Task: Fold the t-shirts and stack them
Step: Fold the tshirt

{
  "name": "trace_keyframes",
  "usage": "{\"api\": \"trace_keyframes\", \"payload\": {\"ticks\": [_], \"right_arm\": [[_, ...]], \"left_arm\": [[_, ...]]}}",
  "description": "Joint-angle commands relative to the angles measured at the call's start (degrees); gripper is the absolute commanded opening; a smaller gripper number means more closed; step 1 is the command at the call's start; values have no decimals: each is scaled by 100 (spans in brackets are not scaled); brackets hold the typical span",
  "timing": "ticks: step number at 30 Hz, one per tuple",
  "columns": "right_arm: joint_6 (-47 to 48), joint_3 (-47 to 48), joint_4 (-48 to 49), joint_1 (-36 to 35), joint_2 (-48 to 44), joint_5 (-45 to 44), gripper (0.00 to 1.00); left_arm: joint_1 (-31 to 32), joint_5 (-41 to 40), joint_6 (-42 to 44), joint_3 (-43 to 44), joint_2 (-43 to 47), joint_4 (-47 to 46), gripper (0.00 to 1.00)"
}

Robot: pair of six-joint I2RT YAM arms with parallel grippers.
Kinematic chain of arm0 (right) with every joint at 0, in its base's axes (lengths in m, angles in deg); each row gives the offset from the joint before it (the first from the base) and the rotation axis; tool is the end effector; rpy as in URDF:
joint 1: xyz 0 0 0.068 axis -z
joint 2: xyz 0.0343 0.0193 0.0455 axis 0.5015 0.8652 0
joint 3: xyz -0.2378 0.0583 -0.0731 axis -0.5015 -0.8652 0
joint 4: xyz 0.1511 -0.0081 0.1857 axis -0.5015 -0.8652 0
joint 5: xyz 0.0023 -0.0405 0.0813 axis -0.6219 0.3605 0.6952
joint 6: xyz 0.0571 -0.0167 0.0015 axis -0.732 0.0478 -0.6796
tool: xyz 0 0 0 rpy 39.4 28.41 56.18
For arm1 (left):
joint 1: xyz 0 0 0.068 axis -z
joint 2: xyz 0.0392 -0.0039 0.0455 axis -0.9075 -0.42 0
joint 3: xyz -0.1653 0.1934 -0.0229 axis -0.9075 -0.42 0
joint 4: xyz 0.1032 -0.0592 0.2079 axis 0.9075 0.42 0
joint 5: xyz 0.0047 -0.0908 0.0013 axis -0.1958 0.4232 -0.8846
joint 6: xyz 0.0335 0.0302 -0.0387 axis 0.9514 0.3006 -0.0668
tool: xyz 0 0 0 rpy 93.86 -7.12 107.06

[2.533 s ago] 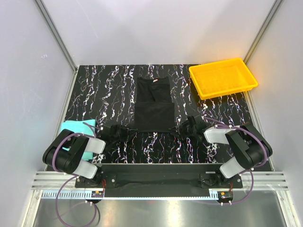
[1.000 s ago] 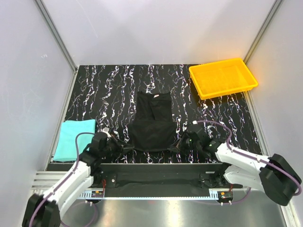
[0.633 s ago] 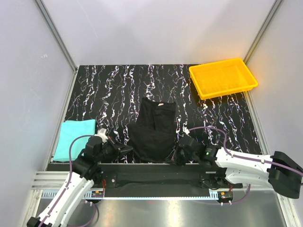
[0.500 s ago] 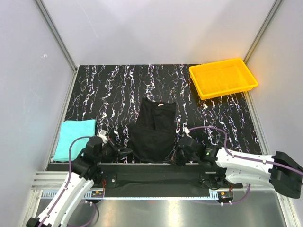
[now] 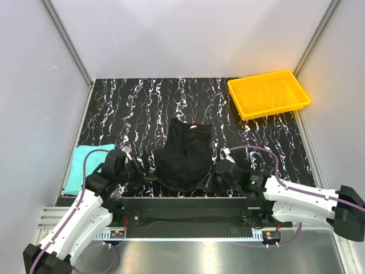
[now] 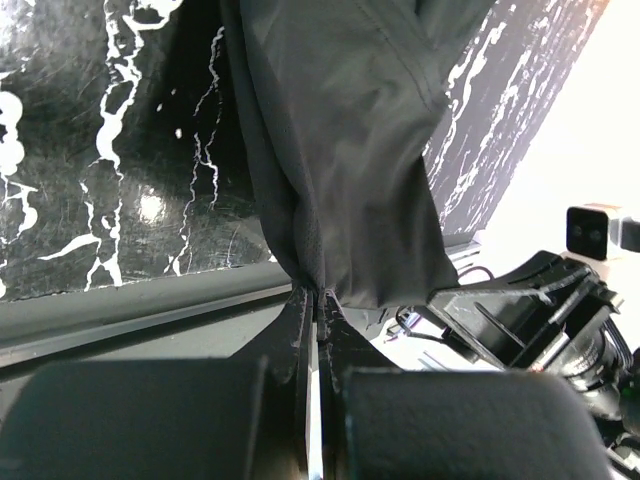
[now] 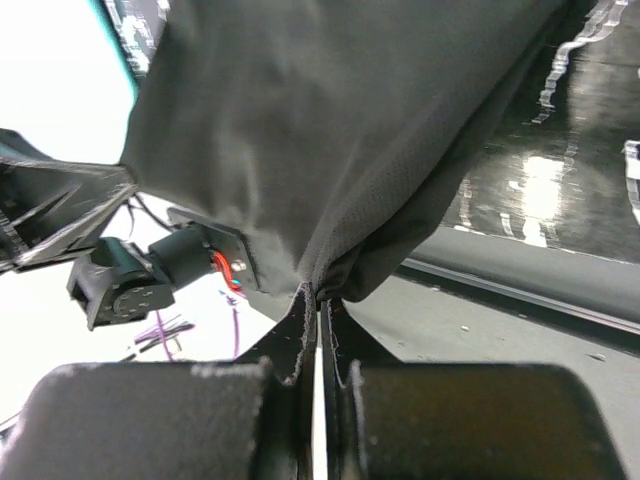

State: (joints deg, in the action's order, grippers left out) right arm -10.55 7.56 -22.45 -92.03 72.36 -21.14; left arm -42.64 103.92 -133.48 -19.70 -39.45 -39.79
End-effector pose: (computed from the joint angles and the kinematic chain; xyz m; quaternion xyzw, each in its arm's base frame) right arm 0.0922 0.1694 0.1948 0.1406 0.9000 0.3825 0.1548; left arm 0.1068 -0.0620 0.1909 -0.2570 0.8795 -0.3758 0.1387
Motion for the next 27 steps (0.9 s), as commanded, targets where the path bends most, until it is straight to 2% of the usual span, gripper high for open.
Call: {"api": "trace_keyframes", "payload": {"ticks": [1, 7, 11, 18, 21, 23, 27], "right_arm": [[146, 153, -308, -38, -110, -200, 0], [462, 152, -326, -64, -49, 195, 0], [612, 346, -299, -415, 267, 196, 0], [639, 539, -308, -609, 329, 143, 0], [516, 609, -378, -601, 189, -102, 0], [515, 680, -448, -540, 84, -288, 0], [866, 978, -703, 118, 109, 89, 0]], "left_arm": [[24, -1, 185, 46, 272, 93, 0], [24, 202, 211, -350, 967, 549, 0], [24, 105, 246, -289, 1406, 998, 0], [24, -79, 492, 44, 1767, 1745, 0], [24, -228, 702, 307, 1487, 1737, 0], [15, -360, 904, 527, 996, 1676, 0], [15, -650, 1501, 1474, -94, 1422, 0]]}}
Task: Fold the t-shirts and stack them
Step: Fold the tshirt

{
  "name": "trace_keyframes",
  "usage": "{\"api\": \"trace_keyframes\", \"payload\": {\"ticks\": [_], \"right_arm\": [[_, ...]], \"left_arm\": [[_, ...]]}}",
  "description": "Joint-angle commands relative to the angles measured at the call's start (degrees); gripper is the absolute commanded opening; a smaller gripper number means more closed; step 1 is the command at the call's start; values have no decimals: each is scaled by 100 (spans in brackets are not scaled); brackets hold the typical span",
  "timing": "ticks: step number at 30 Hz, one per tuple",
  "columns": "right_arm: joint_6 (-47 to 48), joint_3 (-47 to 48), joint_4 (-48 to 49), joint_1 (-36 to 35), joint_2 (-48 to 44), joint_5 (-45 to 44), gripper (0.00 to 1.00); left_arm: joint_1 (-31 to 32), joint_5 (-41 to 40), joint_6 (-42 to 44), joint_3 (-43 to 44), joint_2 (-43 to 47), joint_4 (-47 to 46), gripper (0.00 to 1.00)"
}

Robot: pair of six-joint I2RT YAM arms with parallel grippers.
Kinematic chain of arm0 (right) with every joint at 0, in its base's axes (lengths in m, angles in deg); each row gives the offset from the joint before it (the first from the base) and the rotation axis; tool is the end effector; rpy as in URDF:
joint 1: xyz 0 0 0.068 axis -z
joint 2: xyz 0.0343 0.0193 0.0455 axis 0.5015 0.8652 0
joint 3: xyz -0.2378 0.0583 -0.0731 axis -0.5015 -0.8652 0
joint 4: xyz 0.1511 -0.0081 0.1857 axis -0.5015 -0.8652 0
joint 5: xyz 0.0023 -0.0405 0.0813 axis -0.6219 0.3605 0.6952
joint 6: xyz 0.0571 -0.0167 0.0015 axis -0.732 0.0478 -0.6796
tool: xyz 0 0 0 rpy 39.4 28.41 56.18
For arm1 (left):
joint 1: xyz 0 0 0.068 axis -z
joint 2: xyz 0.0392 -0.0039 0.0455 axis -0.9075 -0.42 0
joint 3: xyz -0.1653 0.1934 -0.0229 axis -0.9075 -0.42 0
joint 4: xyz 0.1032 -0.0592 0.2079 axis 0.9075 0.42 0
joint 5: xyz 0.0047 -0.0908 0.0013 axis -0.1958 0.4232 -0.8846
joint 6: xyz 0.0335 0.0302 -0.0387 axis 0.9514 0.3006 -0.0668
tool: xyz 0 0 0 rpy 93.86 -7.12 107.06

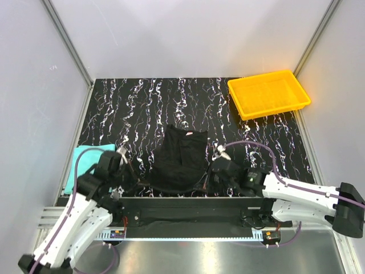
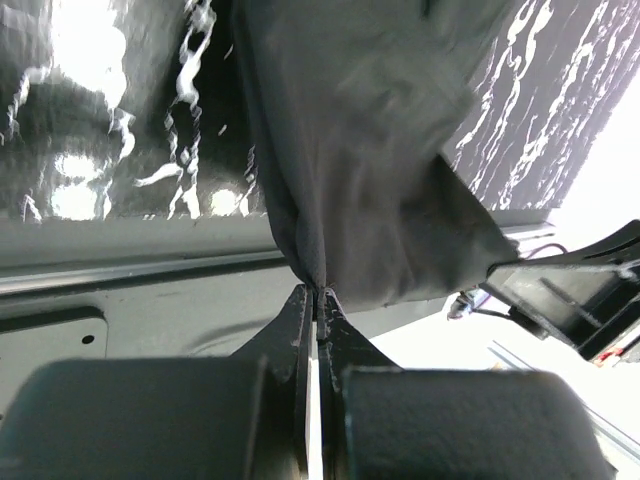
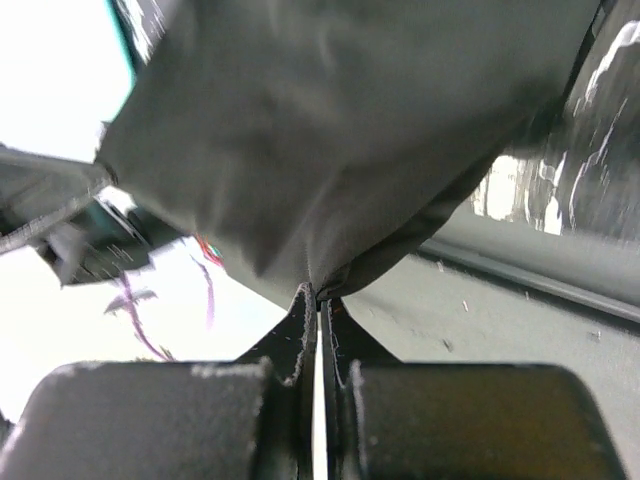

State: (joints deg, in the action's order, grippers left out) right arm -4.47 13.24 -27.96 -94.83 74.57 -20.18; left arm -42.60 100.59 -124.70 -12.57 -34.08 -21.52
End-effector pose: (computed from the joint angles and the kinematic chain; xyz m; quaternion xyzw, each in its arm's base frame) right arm 0.0863 0.1806 0.2107 0.0674 0.9157 0.3656 0.1527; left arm 0.0792 -0.0481 0.2120 -0.2122 0.9125 -0.3175 0.1470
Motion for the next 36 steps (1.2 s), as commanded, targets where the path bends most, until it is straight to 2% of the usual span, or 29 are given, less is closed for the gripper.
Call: {"api": "trace_keyframes", "payload": {"ticks": [1, 7, 19, 28, 36], "right_arm": [[311, 437, -179, 774, -138, 90, 0], [891, 858, -223, 1945, 151, 1179, 0], [1779, 1930, -364, 3808, 1697, 2989, 0], [2201, 2783, -504, 4521, 2945, 3667, 0], [2447, 3328, -601, 5022, 3720, 3913, 0]], "left_arm": [[11, -432, 703, 922, -834, -459, 0], [-33, -486, 1011, 1819, -2285, -951, 0], [-674, -56, 1433, 3155, -4577, -1698, 0], [-930, 287, 1565, 4210, -5994, -1927, 0], [-1035, 543, 1503, 4983, -6987, -2147, 0]]}}
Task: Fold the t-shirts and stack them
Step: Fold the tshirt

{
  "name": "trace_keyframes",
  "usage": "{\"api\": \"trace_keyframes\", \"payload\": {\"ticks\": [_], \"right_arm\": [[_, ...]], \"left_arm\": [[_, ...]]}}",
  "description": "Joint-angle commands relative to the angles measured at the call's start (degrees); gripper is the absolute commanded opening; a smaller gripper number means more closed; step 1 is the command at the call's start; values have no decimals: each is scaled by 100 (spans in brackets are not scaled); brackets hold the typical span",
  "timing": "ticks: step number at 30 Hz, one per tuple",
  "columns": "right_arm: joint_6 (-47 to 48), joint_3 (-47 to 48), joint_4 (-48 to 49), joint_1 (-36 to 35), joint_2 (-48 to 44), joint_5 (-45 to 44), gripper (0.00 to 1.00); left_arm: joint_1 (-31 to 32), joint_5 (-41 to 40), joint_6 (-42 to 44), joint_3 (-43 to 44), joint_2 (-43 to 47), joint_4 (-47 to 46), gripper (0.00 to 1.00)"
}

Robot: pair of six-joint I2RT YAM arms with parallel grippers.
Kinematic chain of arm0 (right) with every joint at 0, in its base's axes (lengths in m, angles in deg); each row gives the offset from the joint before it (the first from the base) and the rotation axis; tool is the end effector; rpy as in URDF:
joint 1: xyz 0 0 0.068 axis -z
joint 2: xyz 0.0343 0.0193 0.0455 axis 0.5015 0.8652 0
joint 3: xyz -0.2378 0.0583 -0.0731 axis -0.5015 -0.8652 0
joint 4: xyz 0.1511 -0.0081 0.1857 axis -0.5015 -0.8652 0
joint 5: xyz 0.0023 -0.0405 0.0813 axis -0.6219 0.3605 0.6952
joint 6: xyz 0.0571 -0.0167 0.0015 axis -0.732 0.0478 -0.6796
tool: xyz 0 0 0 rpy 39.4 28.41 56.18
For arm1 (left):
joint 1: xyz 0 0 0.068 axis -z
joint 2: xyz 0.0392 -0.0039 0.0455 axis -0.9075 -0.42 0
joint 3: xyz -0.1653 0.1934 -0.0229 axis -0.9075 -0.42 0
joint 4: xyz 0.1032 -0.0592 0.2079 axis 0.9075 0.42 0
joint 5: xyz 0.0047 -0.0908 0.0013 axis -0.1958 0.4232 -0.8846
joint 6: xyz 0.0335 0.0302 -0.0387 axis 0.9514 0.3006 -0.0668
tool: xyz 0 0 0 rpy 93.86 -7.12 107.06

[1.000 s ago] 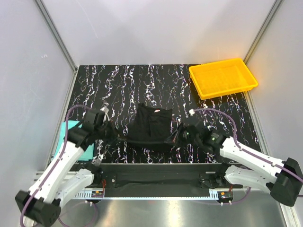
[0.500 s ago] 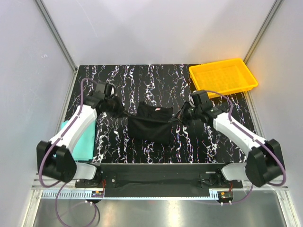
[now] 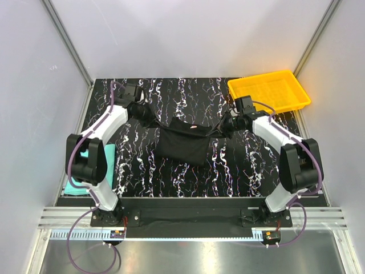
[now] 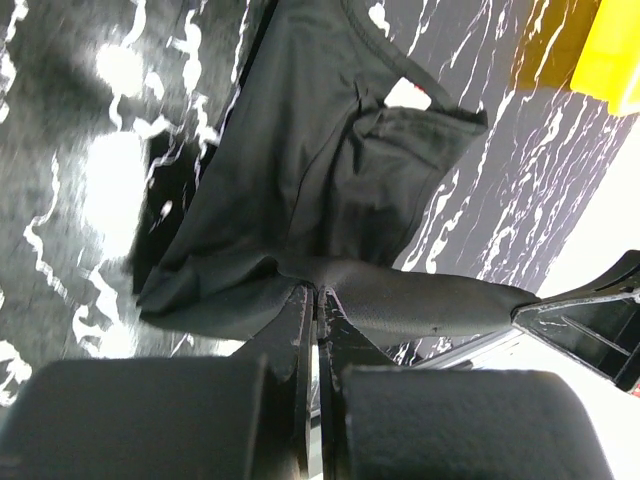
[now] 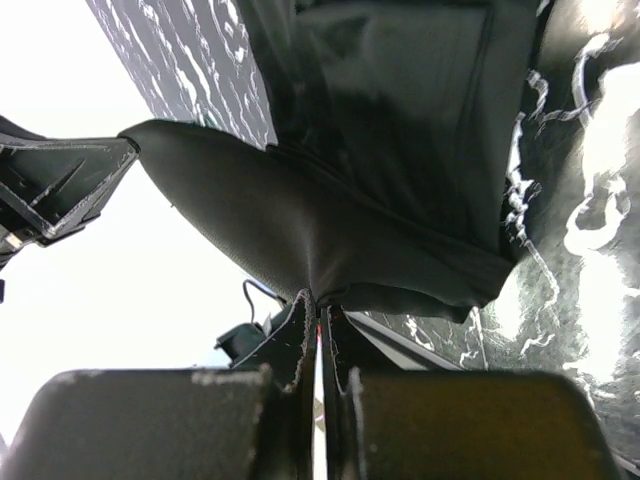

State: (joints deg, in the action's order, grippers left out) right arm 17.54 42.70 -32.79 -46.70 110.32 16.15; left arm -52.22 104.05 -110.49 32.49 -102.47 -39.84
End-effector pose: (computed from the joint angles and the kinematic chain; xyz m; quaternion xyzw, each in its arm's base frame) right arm 0.2993 0.1154 0.2161 0.1775 0.8950 0.4006 0.0831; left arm 0.3275 -0.0922 0.2407 -0.1760 0.9280 -0.2883 0.1574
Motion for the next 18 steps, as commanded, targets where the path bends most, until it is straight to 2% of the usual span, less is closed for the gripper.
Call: {"api": "trace_keyframes", "payload": {"ticks": [1, 5, 10, 14, 18], "right_arm": [[282, 452, -153, 271, 284, 342, 0], [606, 987, -504, 429, 575, 430, 0], [739, 954, -777, 430, 506, 589, 0], [827, 367, -900, 369, 49, 633, 0], [792, -258, -935, 114, -583, 554, 0]], "left_arm": [[-73, 197, 74, 564, -297, -315, 0], [-143, 162, 39, 767, -334, -324, 0], [-196, 312, -75, 408, -54, -350, 0], [-188, 338, -181, -522, 631, -491, 0], [-188, 268, -234, -1402, 1807, -491, 0]]}}
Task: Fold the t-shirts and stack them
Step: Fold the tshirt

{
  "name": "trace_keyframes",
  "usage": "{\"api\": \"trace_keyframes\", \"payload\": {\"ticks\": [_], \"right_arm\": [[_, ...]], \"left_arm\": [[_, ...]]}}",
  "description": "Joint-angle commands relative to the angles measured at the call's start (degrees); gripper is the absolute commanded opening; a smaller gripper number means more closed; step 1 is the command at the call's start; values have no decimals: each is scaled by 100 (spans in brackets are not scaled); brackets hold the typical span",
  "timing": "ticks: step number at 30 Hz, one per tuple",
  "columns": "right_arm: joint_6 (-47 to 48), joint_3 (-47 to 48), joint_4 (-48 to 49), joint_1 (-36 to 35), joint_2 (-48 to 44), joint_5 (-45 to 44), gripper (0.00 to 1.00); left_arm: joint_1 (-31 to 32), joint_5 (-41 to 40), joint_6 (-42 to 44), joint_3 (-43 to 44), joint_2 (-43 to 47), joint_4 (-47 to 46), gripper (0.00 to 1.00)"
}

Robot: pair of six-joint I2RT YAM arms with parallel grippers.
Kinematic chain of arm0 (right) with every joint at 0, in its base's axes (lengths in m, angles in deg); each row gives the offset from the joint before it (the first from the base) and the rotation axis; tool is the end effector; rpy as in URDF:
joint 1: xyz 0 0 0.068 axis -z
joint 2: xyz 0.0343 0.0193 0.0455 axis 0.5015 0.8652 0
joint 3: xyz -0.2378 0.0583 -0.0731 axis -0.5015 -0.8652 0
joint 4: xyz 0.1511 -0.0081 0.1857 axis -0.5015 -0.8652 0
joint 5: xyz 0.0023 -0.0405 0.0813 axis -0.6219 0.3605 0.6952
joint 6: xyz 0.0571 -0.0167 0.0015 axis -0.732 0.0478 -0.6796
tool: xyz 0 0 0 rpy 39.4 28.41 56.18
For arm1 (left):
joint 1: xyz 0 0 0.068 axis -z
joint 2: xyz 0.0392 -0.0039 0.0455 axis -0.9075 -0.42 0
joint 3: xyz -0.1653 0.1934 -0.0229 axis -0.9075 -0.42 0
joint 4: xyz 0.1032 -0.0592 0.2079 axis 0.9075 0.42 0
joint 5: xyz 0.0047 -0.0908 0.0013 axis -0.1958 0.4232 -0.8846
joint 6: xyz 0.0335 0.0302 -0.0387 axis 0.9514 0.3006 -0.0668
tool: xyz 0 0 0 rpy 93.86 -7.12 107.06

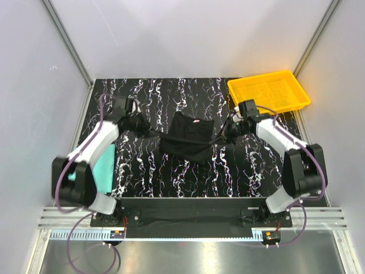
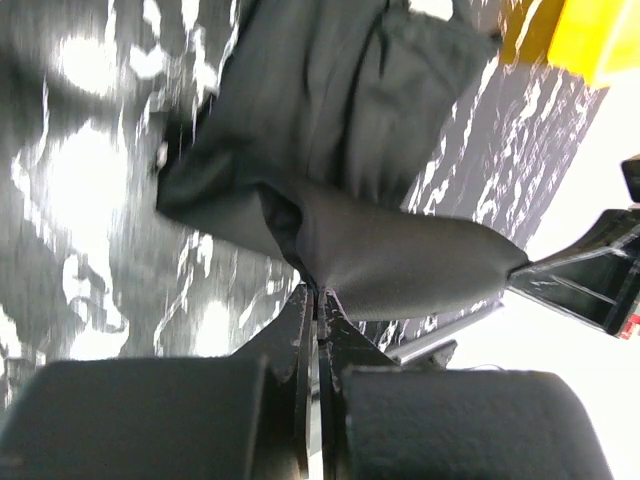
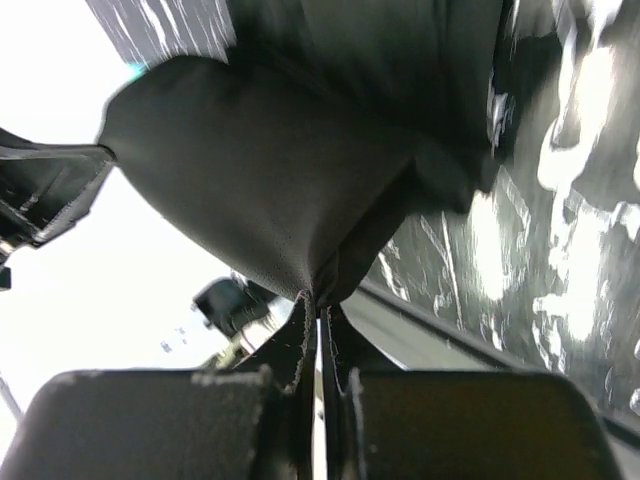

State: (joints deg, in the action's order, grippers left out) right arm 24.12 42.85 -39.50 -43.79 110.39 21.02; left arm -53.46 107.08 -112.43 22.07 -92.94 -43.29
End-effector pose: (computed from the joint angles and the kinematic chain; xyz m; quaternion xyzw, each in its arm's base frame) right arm 0.2930 0.1002 0.2116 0.1558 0.9005 0.4035 0.0454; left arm 0.2923 -0.0795 0.2424 -0.1872 0.9148 -0.3190 0.1621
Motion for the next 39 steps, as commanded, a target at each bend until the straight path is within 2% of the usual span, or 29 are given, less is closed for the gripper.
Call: {"api": "trace_keyframes", "payload": {"ticks": [1, 10, 18, 24, 27, 32, 36, 39], "right_arm": [[82, -396, -273, -265, -826, 14, 0], [-691, -1337, -308, -1196, -2303, -364, 0], [-1492, -1988, -589, -1821, -3718, -610, 0], [-1879, -2234, -818, -2041, -4291, -637, 0], [-2002, -2200, -783, -2041, -4336, -602, 0], [-1643, -1796, -800, -1918, -3783, -637, 0], [-1247, -1620, -792, -1138, -3229, -85, 0], [-895, -1356, -800, -556, -2456, 390, 0]], "left_arm": [[-63, -27, -65, -709, 1075, -146, 0], [-81, 236, -408, -2285, 3289, -32, 0], [-72, 368, -435, -2734, 4425, 724, 0], [-63, 377, -496, -2778, 5084, 1383, 0], [-72, 386, -584, -2761, 5112, 1419, 0], [-72, 219, -199, -2208, 4219, 1270, 0], [-72, 61, -31, -1690, 3277, 971, 0], [-72, 26, 14, -1224, 2468, 734, 0]]}}
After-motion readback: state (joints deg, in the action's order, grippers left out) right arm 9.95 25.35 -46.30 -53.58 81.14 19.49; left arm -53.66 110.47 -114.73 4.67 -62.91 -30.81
